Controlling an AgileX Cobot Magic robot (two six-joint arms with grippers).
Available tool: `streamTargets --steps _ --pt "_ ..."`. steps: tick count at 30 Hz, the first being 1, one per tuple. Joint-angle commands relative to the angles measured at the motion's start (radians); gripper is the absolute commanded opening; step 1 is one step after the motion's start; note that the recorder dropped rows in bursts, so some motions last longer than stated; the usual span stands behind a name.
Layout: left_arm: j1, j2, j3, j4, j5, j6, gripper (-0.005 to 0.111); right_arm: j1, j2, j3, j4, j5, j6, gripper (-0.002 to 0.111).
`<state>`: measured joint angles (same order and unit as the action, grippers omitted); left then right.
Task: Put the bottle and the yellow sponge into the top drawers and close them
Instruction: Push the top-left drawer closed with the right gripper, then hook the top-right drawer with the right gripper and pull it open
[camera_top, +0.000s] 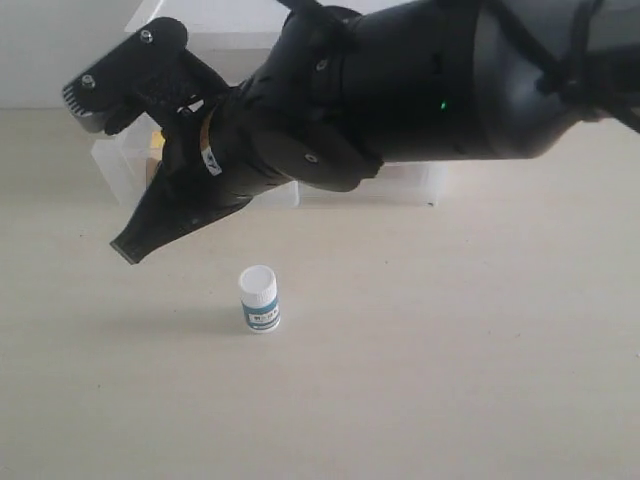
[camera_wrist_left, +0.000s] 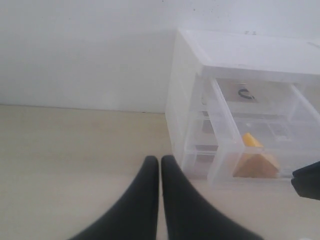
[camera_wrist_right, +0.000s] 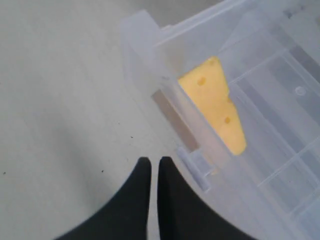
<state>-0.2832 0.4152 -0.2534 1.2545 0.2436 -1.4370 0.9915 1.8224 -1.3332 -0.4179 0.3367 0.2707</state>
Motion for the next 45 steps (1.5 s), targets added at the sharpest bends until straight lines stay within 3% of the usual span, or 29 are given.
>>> streamTargets --steps 1,11,32,38,39,41,44,45 --pt "-0.006 -0.001 0.006 -0.002 -0.011 -0.004 0.004 -0.03 0.015 -0.005 -0.046 -0.071 0.015 0.005" --pt "-0.006 -0.001 0.012 0.0 -0.015 -0.004 0.004 -0.145 0.025 -0.046 -0.033 -0.152 0.018 0.005" --pt "-0.006 -0.001 0.013 0.003 -0.037 -0.004 0.004 -0.268 0.282 -0.382 -0.034 -0.204 0.015 0.005" --pt "-0.006 -0.001 0.014 0.017 -0.037 -0.004 0.004 -0.27 0.236 -0.382 -0.006 -0.034 0.048 0.005" --pt "-0.006 -0.001 0.017 0.017 -0.037 -0.004 0.004 -0.252 0.184 -0.37 -0.014 0.074 -0.007 0.005" --pt "-0.006 -0.001 0.017 0.017 -0.039 -0.004 0.004 -0.233 0.091 -0.298 -0.014 0.09 -0.046 0.005" --pt "-0.006 -0.001 0.019 0.017 -0.052 -0.004 0.004 -0.269 -0.133 -0.028 -0.014 -0.089 0.038 0.005" --pt "-0.006 -0.001 0.019 0.017 -0.062 -0.004 0.004 -0.326 -0.236 0.136 -0.014 -0.242 0.083 0.005"
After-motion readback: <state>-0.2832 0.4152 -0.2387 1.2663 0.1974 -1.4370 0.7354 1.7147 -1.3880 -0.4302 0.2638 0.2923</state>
